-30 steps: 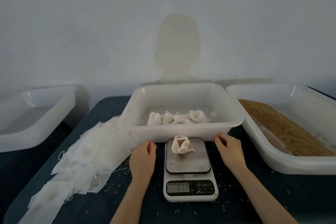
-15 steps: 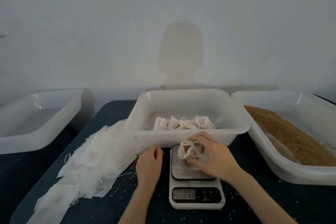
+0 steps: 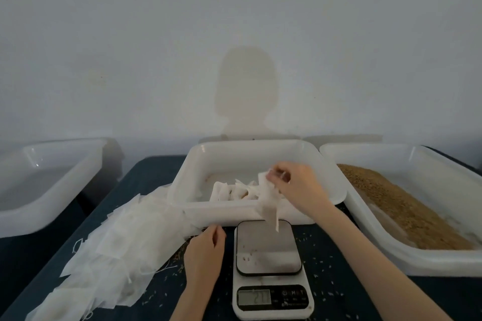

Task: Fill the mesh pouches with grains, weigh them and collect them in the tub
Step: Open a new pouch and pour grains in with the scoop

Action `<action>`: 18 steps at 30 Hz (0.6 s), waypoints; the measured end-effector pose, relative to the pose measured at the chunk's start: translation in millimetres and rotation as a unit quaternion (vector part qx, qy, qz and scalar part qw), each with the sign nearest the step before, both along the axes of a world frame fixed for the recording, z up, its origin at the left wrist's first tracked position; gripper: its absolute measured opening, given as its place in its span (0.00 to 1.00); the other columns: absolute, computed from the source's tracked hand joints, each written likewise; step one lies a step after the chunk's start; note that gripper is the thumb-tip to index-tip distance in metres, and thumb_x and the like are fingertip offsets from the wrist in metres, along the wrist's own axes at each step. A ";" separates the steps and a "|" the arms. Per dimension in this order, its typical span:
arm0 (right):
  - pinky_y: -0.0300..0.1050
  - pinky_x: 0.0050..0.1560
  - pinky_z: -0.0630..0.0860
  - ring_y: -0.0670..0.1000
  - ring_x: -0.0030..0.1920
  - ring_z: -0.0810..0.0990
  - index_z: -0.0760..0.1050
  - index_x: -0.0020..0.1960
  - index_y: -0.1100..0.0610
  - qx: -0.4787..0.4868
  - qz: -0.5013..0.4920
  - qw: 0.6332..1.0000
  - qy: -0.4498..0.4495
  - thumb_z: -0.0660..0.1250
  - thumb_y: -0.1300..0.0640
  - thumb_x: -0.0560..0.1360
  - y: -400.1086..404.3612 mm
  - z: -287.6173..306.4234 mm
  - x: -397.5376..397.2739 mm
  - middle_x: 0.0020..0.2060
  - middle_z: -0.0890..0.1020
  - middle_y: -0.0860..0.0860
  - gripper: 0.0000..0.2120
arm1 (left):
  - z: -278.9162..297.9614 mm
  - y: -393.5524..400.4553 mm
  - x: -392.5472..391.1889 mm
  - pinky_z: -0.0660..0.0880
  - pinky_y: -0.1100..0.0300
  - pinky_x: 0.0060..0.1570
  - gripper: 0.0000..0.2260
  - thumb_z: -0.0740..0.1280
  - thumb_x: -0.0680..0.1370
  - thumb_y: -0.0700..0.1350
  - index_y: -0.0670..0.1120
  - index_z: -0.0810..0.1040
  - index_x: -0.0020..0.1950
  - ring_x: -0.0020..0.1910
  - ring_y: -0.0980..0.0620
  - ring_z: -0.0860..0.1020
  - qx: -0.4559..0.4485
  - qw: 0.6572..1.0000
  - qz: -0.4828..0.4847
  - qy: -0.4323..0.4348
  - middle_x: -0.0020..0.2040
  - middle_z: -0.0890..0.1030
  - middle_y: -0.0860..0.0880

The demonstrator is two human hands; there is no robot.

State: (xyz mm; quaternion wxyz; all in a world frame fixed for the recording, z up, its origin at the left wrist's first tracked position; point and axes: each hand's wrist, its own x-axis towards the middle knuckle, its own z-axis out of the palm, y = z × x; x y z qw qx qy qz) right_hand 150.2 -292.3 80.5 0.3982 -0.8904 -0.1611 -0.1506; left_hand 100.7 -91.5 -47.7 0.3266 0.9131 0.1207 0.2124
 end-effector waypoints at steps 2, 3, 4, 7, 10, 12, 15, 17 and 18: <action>0.34 0.34 0.68 0.40 0.32 0.74 0.73 0.36 0.44 0.035 -0.051 0.997 -0.049 0.66 0.53 0.77 -6.6 14.1 7.7 0.29 0.76 0.42 0.11 | 0.2 -0.1 0.6 0.66 0.66 0.31 0.13 0.60 0.80 0.48 0.47 0.78 0.39 0.30 0.55 0.75 0.004 1.000 0.003 0.001 0.30 0.77 0.52; 0.35 0.34 0.69 0.41 0.33 0.74 0.74 0.37 0.47 0.035 -0.080 0.993 -0.084 0.66 0.54 0.77 -10.0 18.6 10.2 0.31 0.76 0.43 0.10 | -0.2 0.0 0.9 0.67 0.66 0.31 0.13 0.60 0.81 0.49 0.48 0.78 0.40 0.30 0.55 0.75 0.009 1.000 0.004 0.003 0.30 0.77 0.52; 0.37 0.34 0.70 0.43 0.34 0.75 0.75 0.39 0.51 0.031 -0.108 0.986 -0.121 0.65 0.55 0.78 -13.3 20.2 12.9 0.32 0.76 0.44 0.09 | -0.1 0.1 1.2 0.67 0.66 0.32 0.13 0.59 0.81 0.49 0.48 0.78 0.40 0.31 0.55 0.75 0.014 1.000 0.004 0.007 0.31 0.77 0.52; 0.45 0.35 0.70 0.50 0.35 0.74 0.75 0.42 0.58 -0.006 -0.157 0.976 -0.154 0.62 0.58 0.79 -20.3 10.0 20.6 0.35 0.76 0.48 0.09 | 0.3 0.8 2.0 0.70 0.65 0.34 0.13 0.58 0.81 0.49 0.48 0.77 0.42 0.32 0.55 0.76 0.023 0.999 0.005 0.024 0.32 0.78 0.52; 0.49 0.38 0.69 0.56 0.41 0.78 0.76 0.45 0.61 -0.134 -0.178 0.975 -0.014 0.58 0.60 0.80 -25.5 -16.2 32.1 0.39 0.78 0.53 0.10 | 1.7 0.9 2.4 0.70 0.67 0.33 0.13 0.58 0.81 0.49 0.49 0.77 0.41 0.31 0.56 0.76 0.021 0.999 0.003 0.024 0.32 0.78 0.53; 0.44 0.39 0.67 0.54 0.45 0.79 0.78 0.49 0.58 -0.222 -0.166 0.956 0.090 0.58 0.59 0.80 -31.3 -29.7 37.3 0.43 0.79 0.53 0.10 | 1.5 0.9 2.9 0.70 0.66 0.33 0.13 0.59 0.81 0.48 0.48 0.78 0.40 0.31 0.56 0.76 0.018 1.000 0.004 0.014 0.31 0.78 0.52; 0.43 0.38 0.64 0.51 0.40 0.73 0.74 0.37 0.53 -0.210 -0.117 0.953 0.183 0.58 0.56 0.79 -42.4 -32.1 42.9 0.35 0.74 0.48 0.13 | 1.6 0.6 2.7 0.67 0.67 0.31 0.13 0.60 0.81 0.48 0.48 0.77 0.39 0.30 0.56 0.75 0.010 1.000 0.006 0.015 0.30 0.77 0.52; 0.44 0.37 0.64 0.50 0.36 0.71 0.66 0.32 0.54 -0.208 -0.111 0.951 0.202 0.58 0.53 0.79 -45.2 -29.5 44.0 0.31 0.71 0.49 0.17 | 2.3 0.4 3.1 0.66 0.67 0.30 0.13 0.59 0.81 0.49 0.48 0.77 0.40 0.32 0.57 0.75 0.013 1.000 0.009 0.026 0.32 0.78 0.52; 0.44 0.36 0.63 0.49 0.34 0.70 0.65 0.31 0.54 -0.220 -0.117 0.948 0.200 0.57 0.51 0.79 -45.2 -28.6 42.9 0.30 0.70 0.49 0.18 | 3.5 0.4 3.6 0.66 0.66 0.31 0.12 0.59 0.81 0.49 0.49 0.76 0.40 0.33 0.57 0.75 0.012 0.999 0.014 0.031 0.33 0.77 0.53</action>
